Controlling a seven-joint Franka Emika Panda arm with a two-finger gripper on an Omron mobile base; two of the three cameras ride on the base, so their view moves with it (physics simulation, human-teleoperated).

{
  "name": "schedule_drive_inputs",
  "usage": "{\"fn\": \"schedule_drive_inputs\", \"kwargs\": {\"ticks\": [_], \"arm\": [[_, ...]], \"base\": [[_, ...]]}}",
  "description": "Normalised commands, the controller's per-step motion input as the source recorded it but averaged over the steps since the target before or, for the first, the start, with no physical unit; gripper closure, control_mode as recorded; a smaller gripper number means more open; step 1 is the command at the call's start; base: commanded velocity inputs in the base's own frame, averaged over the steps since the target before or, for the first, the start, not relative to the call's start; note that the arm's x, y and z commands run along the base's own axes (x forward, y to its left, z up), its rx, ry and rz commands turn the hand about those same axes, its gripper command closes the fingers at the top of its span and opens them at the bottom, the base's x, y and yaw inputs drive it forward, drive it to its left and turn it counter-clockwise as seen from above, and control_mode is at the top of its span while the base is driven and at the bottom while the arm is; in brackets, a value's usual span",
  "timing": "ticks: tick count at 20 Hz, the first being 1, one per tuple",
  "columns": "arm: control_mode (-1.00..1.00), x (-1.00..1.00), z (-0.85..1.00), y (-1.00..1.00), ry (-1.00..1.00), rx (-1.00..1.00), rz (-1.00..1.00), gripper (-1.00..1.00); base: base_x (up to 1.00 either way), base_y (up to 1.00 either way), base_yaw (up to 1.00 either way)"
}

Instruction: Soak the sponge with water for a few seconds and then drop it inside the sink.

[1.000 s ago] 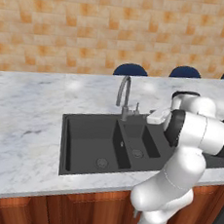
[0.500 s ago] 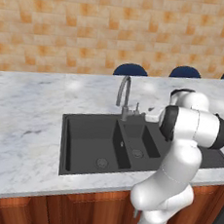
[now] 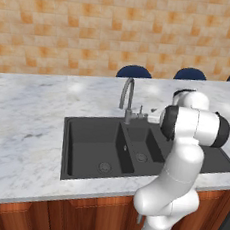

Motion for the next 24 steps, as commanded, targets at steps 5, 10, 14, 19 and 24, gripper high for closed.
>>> {"fn": "schedule_drive_inputs", "kwargs": {"ticks": [5,10,14,19,24], "arm": [[-1.00,0.30,-0.11,0.00,-0.02,0.00,0.00,-1.00],[-1.00,0.36,-0.22,0.00,-0.03,0.00,0.00,-1.00],[-1.00,0.30,-0.22,0.00,-0.03,0.00,0.00,-1.00],[-1.00,0.23,-0.14,0.00,-0.04,0.00,0.00,-1.00],[-1.00,0.23,-0.10,0.00,-0.03,0.00,0.00,-1.00]], "base": [[0.00,0.00,0.00],[0.00,0.00,0.00],[0.00,0.00,0.00],[0.00,0.00,0.00],[0.00,0.00,0.00]]}}
